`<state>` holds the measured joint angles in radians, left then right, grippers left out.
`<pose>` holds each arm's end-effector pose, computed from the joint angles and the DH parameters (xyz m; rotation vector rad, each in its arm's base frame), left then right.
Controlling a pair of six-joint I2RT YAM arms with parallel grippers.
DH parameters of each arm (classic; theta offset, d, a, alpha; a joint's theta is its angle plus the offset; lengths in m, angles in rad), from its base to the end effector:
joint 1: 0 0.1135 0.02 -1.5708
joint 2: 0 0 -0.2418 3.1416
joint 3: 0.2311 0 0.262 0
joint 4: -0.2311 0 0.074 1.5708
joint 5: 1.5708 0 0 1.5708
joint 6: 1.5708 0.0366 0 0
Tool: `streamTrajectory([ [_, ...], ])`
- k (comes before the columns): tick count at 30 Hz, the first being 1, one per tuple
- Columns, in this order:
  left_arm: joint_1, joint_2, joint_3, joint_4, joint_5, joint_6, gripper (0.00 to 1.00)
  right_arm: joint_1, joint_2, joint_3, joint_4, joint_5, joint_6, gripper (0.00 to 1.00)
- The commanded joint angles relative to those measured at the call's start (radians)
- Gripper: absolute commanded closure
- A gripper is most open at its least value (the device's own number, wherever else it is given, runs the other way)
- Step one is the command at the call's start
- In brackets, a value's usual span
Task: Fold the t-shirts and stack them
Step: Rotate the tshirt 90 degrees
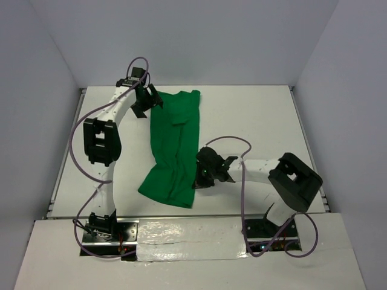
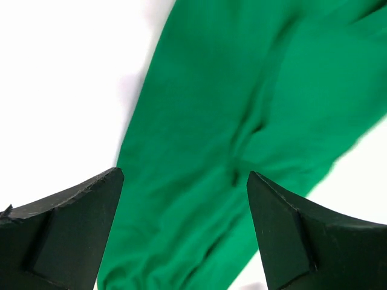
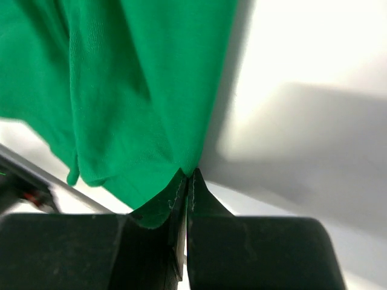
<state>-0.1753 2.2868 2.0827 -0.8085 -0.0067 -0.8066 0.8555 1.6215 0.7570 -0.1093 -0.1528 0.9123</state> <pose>0.4916 -0.0868 0.2092 -0.8172 2.4944 -0.3469 0.1961 0.2342 0.1088 0.0135 2.7704 0.7934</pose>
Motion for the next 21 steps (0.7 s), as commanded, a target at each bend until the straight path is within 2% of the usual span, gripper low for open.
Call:
streamTrajectory([
  [1, -0.001, -0.115, 0.008, -0.006, -0.032, 0.038, 0.03, -0.006, -0.096, -0.059, -0.187, 0.079, -0.104, 1.00],
  [3, -0.004, -0.124, 0.008, -0.017, -0.050, 0.046, 0.03, -0.016, -0.152, -0.097, -0.210, 0.094, -0.118, 0.97],
  [5, -0.012, -0.128, -0.001, -0.026, -0.068, 0.053, 0.02, -0.035, -0.189, -0.128, -0.251, 0.113, -0.136, 0.87],
  [6, -0.018, -0.136, -0.007, -0.027, -0.079, 0.061, 0.02, -0.036, -0.227, -0.137, -0.263, 0.130, -0.139, 0.86],
  [8, -0.024, -0.145, -0.032, -0.041, -0.091, 0.067, 0.02, -0.039, -0.262, -0.150, -0.285, 0.151, -0.150, 0.71],
  [10, -0.039, -0.188, -0.073, -0.063, -0.108, 0.067, 0.01, -0.041, -0.278, -0.140, -0.322, 0.200, -0.151, 0.63],
  [13, -0.053, -0.359, -0.298, -0.046, -0.098, 0.040, 0.01, -0.041, -0.339, -0.139, -0.311, 0.190, -0.122, 0.61],
  [14, -0.055, -0.433, -0.502, 0.030, -0.084, 0.018, 0.01, -0.042, -0.375, -0.145, -0.303, 0.167, -0.112, 0.61],
  [15, -0.058, -0.578, -0.609, 0.073, -0.064, 0.009, 0.02, -0.042, -0.391, -0.151, -0.294, 0.159, -0.102, 0.60],
  [16, -0.058, -0.643, -0.700, 0.109, -0.058, -0.005, 0.03, -0.042, -0.402, -0.156, -0.265, 0.157, -0.081, 0.60],
  [17, -0.056, -0.759, -0.868, 0.200, -0.055, -0.025, 0.04, -0.056, -0.419, -0.162, -0.251, 0.133, -0.075, 0.60],
  [19, -0.049, -0.812, -0.969, 0.294, -0.013, -0.016, 0.06, -0.073, -0.416, -0.153, -0.213, 0.136, -0.076, 0.59],
  [21, -0.047, -0.762, -0.939, 0.316, -0.013, 0.001, 0.09, -0.122, -0.368, -0.107, -0.191, 0.118, -0.104, 0.60],
])
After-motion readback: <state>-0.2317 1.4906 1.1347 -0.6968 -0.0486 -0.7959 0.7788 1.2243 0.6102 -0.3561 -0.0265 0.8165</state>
